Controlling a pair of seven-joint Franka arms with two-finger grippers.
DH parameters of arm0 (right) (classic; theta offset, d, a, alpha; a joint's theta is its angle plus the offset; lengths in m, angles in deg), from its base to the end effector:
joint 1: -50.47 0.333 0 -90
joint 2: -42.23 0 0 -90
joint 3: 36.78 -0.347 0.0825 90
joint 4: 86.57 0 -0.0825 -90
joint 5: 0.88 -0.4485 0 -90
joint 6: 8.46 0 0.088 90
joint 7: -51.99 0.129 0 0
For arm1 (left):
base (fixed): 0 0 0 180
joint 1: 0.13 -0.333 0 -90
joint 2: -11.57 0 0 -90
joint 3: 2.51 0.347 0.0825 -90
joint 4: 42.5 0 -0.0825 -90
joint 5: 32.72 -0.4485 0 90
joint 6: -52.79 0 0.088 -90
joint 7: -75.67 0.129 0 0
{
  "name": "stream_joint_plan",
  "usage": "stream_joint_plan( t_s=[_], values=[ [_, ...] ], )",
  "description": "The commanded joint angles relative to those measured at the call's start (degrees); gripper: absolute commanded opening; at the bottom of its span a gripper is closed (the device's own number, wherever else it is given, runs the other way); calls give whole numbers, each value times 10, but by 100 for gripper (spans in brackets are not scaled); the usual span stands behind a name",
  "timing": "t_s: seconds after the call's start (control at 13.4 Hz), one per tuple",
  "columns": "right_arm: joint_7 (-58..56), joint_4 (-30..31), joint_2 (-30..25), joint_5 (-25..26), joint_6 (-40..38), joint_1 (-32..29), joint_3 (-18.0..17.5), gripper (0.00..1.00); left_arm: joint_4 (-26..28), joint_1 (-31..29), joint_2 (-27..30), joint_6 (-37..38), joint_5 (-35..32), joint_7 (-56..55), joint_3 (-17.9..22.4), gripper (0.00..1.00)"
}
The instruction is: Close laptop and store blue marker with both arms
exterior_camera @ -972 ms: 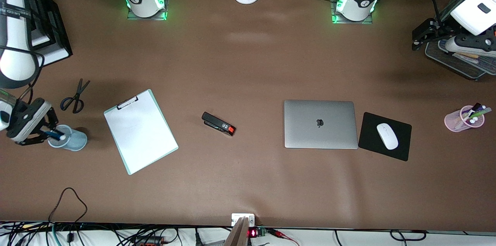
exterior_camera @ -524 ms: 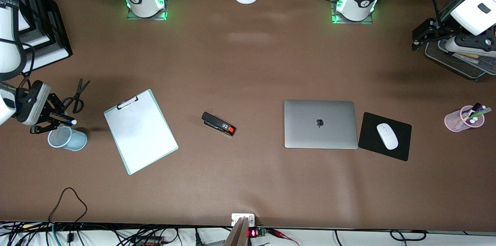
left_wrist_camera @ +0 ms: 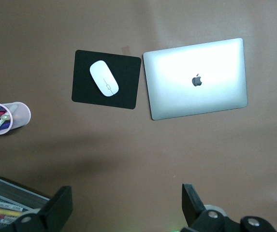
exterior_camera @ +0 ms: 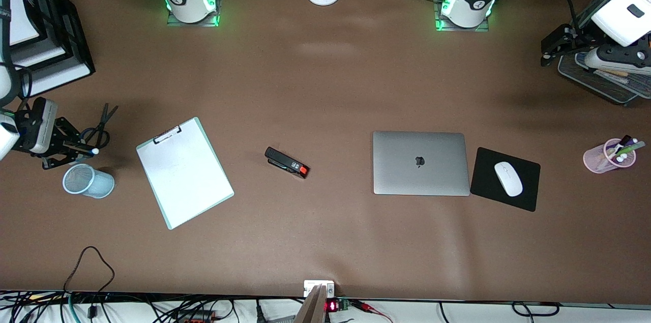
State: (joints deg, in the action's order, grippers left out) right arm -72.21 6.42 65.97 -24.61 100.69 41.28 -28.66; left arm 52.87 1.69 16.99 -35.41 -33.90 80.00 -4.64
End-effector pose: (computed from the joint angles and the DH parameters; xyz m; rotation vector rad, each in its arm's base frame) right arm 0.7073 -0.1707 0.3574 -1.8965 -2.1844 -0.3876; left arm 0.5806 -0.0383 0.6375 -3.1092 0.2242 0.0478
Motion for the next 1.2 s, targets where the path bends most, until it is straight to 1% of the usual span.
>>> stream_joint_plan(
  t_s=[0.0,0.15,0.37,0.45,0.9,1.12],
  values=[
    [-32,-42,24,-12,-44,-22,-7,1,4,-1,1,-6,12,9,4,100],
    [-65,-86,45,-12,-78,-23,-7,1,4,-1,0,-6,12,9,1,100],
    [-66,-171,94,-10,-175,-29,-6,1,4,-1,-1,-6,12,9,0,100],
    [-68,-181,102,-9,-194,-31,-6,1,4,-1,-1,-6,12,9,0,100],
    [-147,-186,118,-11,-232,-53,-8,1,4,-1,-1,-7,12,9,0,100],
    [-176,-238,148,-11,-261,-56,-7,1,4,-1,-1,-7,12,9,0,100]
  ],
)
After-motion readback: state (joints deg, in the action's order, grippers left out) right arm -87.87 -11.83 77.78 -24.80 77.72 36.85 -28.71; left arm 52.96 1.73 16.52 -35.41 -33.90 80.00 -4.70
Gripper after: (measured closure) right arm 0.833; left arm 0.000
